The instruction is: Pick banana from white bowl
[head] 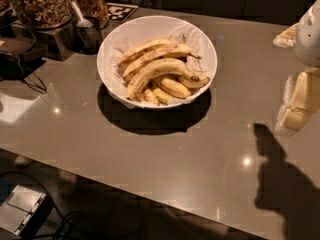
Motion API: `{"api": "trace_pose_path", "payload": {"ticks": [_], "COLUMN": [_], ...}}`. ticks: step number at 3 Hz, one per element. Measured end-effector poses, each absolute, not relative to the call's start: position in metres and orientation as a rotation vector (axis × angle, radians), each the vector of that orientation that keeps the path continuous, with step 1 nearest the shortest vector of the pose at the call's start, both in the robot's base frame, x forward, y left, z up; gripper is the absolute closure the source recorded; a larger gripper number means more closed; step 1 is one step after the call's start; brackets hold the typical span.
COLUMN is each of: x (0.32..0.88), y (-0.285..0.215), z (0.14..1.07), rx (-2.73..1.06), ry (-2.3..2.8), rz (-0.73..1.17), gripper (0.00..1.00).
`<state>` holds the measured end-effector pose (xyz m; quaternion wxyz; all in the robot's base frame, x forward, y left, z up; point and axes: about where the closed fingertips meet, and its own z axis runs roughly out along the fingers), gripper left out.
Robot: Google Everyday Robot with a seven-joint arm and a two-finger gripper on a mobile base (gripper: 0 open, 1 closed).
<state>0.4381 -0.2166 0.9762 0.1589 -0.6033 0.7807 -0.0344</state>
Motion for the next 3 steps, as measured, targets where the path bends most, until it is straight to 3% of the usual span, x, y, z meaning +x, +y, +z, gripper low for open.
{"api": "trace_pose_path", "payload": {"ticks": [3], "x": [0.461], "y": [-0.173], "z": [0.984], "rx": [-1.887], "ry": [2.180], "rz": [-0.113], "gripper": [0.00]}}
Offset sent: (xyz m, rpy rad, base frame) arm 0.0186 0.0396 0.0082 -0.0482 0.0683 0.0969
